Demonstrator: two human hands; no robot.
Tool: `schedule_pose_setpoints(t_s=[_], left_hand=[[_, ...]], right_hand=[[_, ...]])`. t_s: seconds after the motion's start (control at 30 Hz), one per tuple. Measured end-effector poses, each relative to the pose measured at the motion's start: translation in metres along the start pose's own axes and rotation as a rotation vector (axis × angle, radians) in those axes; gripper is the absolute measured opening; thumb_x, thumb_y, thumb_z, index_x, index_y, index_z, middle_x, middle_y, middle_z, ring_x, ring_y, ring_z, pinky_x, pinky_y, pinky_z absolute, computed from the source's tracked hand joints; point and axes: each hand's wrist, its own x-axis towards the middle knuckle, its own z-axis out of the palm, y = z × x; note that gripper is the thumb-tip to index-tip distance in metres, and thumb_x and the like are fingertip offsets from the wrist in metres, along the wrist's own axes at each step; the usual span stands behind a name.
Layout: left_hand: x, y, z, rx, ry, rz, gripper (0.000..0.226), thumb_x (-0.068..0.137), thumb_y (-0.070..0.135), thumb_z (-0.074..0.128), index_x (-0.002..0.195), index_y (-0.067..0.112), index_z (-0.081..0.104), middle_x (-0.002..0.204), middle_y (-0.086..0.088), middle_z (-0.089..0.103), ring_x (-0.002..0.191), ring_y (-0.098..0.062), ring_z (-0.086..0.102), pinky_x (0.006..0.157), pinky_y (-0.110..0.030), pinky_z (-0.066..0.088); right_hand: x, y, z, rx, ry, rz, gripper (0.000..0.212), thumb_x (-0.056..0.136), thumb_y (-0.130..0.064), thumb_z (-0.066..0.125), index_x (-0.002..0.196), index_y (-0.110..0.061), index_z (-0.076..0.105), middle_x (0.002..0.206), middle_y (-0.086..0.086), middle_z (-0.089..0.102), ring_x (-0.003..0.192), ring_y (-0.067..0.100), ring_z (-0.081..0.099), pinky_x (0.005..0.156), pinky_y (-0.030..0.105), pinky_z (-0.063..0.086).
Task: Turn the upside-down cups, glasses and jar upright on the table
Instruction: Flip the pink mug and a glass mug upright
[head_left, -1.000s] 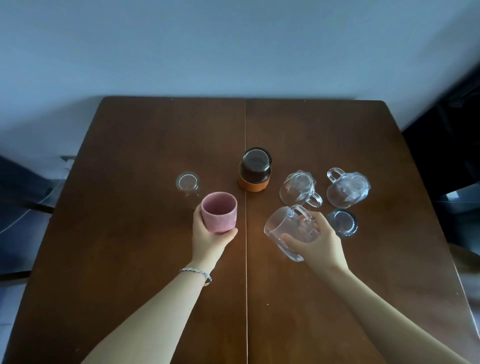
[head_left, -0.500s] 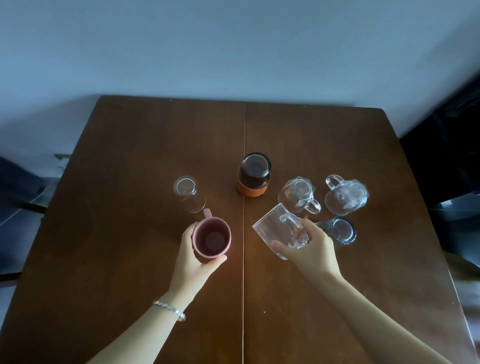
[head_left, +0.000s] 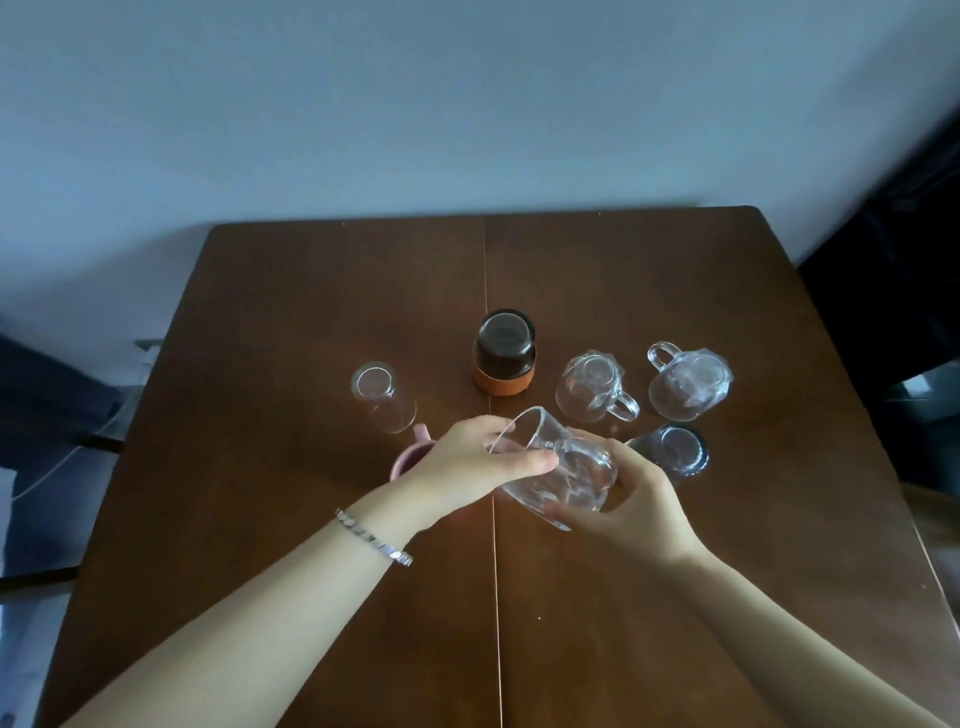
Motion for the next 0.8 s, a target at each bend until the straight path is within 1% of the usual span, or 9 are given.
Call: schedule_pose_setpoints(t_s=[0.07,0.13,0.17,0.3,0.37,0.47,0.6,0.73,0.8], left_hand=[[0.006,0.002,0.007,0.008,0.015,0.014,0.065,0.073,0.056,0.065,0.129,0.027,0.05,0.128,0.007,0.06,0.129,-0.015,0.045,0.116,-0.052,0.023],[0.012,0.004,0.014,0.052,0.07,0.08,0.071,0.069,0.046,0.075,0.13,0.024,0.047,0.129,0.006,0.059,0.118,-0.013,0.053,0.101,-0.034,0.044],[0.016,0.004,0.015,0.107,0.112,0.121,0.075,0.067,0.042,0.078,0.132,0.023,0.044,0.13,0.005,0.057,0.115,-0.011,0.054,0.094,-0.027,0.046],[0.032,0.0,0.016,0.28,0.193,0.281,0.088,0.064,0.042,0.081,0.138,0.024,0.037,0.14,0.003,0.05,0.124,-0.015,0.052,0.095,-0.024,0.047],[0.035,-0.004,0.016,0.361,0.172,0.312,0.089,0.065,0.039,0.081,0.14,0.024,0.034,0.142,0.003,0.048,0.127,-0.015,0.05,0.097,-0.024,0.046],[0.033,-0.015,0.012,0.341,0.123,0.287,0.089,0.068,0.04,0.078,0.142,0.024,0.031,0.145,0.002,0.044,0.131,-0.014,0.046,0.1,-0.024,0.044],[0.023,-0.033,0.007,0.485,0.09,0.262,0.082,0.073,0.055,0.067,0.142,0.029,0.031,0.145,0.009,0.044,0.131,-0.007,0.044,0.101,-0.027,0.045],[0.02,-0.031,0.01,0.689,0.208,0.302,0.082,0.075,0.056,0.065,0.143,0.026,0.03,0.145,0.008,0.047,0.135,-0.009,0.04,0.114,-0.033,0.022],[0.021,-0.03,0.01,0.707,0.234,0.299,0.084,0.075,0.055,0.066,0.144,0.026,0.028,0.146,0.007,0.046,0.135,-0.012,0.041,0.114,-0.034,0.022]], right_hand=[[0.001,0.001,-0.004,-0.098,-0.036,-0.009,0.045,0.064,-0.026,0.083,0.103,-0.032,0.061,0.117,-0.008,0.059,0.111,0.011,0.055,0.09,0.016,0.044],[0.005,0.004,-0.007,-0.239,-0.058,-0.021,0.023,0.07,-0.03,0.078,0.077,-0.034,0.057,0.109,-0.011,0.051,0.106,0.009,0.046,0.081,0.009,0.037],[0.008,0.006,-0.009,-0.258,-0.074,0.01,0.015,0.074,-0.032,0.073,0.076,-0.03,0.059,0.104,-0.01,0.05,0.099,0.006,0.046,0.078,0.01,0.036],[0.02,0.018,-0.005,-0.172,-0.189,0.173,0.021,0.09,-0.036,0.053,0.08,-0.025,0.067,0.072,-0.011,0.059,0.057,-0.003,0.053,0.059,0.012,0.039],[0.025,0.024,0.004,-0.184,-0.234,0.212,0.028,0.093,-0.037,0.048,0.069,-0.028,0.061,0.064,-0.007,0.058,0.052,0.004,0.048,0.057,0.019,0.04],[0.029,0.032,0.015,-0.167,-0.252,0.22,0.035,0.094,-0.029,0.047,0.06,-0.032,0.054,0.054,-0.01,0.051,0.04,-0.001,0.048,0.049,0.009,0.039],[0.029,0.044,0.026,-0.046,-0.287,0.291,0.028,0.092,-0.023,0.052,0.066,-0.024,0.06,0.057,-0.006,0.055,0.04,-0.003,0.053,0.051,0.009,0.048],[0.03,0.054,0.038,-0.024,-0.279,0.337,0.021,0.091,-0.02,0.052,0.073,-0.015,0.062,0.063,-0.003,0.056,0.047,0.004,0.058,0.052,0.016,0.053],[0.031,0.054,0.041,-0.047,-0.266,0.326,0.021,0.091,-0.019,0.051,0.074,-0.014,0.062,0.062,-0.001,0.056,0.045,0.003,0.058,0.054,0.017,0.054]])
